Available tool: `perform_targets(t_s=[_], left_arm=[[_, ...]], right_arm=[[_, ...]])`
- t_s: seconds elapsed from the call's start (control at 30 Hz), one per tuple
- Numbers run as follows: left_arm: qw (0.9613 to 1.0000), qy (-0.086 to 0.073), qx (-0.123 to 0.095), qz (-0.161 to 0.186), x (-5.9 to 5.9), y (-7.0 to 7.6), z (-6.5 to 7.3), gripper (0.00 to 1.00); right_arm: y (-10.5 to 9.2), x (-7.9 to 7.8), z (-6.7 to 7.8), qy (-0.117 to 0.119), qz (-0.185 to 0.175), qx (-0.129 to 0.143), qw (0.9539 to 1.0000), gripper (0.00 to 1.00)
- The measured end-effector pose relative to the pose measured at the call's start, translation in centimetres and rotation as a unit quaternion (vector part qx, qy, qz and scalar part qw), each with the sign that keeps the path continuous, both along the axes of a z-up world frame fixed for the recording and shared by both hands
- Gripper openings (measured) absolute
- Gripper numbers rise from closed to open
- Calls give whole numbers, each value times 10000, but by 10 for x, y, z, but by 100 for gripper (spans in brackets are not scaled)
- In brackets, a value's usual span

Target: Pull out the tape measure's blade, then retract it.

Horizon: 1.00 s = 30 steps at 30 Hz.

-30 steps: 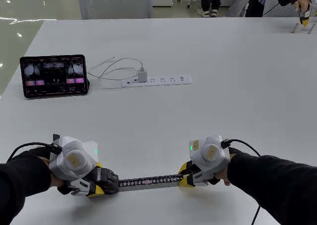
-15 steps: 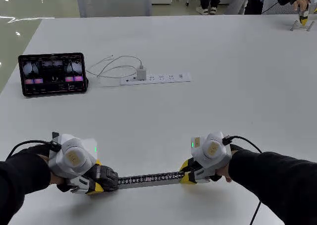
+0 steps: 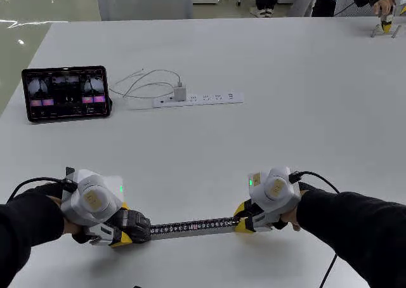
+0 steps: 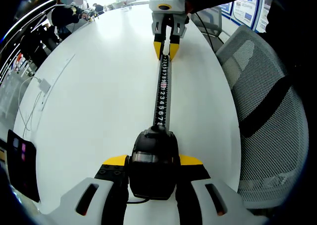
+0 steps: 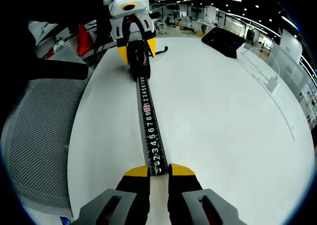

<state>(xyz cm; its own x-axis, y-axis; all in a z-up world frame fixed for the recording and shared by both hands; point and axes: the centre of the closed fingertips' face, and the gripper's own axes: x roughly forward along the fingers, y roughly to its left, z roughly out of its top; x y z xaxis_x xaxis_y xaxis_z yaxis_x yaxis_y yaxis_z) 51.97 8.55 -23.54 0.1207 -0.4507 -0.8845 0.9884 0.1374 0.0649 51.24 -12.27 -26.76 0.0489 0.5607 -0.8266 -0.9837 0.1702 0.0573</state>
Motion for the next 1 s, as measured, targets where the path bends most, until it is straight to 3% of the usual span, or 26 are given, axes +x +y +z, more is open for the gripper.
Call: perform_targets(t_s=[1.0], left_arm=[[10000, -9, 1, 9, 1, 1, 0, 31]], right_arm=[[-17, 1, 0, 27, -79, -22, 10000, 9]])
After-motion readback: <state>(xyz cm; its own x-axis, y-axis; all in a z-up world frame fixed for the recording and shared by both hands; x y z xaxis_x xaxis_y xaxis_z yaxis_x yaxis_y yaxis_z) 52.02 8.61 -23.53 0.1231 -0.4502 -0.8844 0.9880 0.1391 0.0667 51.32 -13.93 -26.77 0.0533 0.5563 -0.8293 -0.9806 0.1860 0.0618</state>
